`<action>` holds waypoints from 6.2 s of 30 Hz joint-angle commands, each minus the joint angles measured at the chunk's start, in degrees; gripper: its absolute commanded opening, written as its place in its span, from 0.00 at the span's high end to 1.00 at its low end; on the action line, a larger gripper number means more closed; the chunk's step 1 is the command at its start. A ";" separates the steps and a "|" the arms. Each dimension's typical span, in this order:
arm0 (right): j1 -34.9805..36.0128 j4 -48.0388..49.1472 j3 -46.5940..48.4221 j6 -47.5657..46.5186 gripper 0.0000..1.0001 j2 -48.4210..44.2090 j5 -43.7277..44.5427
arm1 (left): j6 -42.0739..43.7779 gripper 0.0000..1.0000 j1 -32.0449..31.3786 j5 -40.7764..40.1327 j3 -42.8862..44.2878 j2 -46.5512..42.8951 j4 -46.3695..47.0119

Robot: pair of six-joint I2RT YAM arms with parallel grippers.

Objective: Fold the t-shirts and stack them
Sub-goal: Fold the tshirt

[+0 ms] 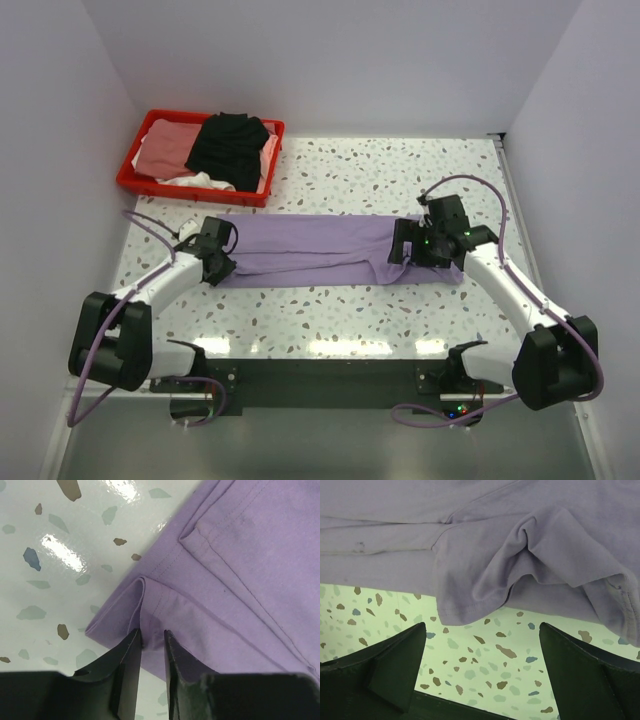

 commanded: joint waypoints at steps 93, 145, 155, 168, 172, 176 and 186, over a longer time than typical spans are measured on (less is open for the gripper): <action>-0.02 3.76 30.66 -1.28 0.35 37.75 16.57 | 3.89 0.00 7.04 2.45 3.81 -9.21 1.64; -2.04 10.87 20.70 3.26 0.01 23.30 11.32 | 12.07 0.00 4.31 11.24 1.77 -6.22 8.06; -2.13 12.10 2.46 8.47 0.01 19.64 9.35 | 15.40 0.00 4.40 9.48 13.73 8.87 8.68; -6.79 7.27 23.90 0.21 0.01 41.36 11.58 | 17.08 0.00 -0.07 15.80 8.22 17.16 5.16; -6.87 1.65 39.97 -3.04 0.01 54.24 11.41 | 11.21 0.00 -8.94 20.99 -0.38 12.96 4.10; -6.87 -4.49 64.26 -8.83 0.01 68.02 7.54 | 2.33 0.00 -18.96 24.51 -6.11 5.56 4.81; -5.21 -3.65 90.37 -4.03 0.01 86.89 -11.54 | -8.14 0.00 -32.06 27.06 -7.89 10.43 22.11</action>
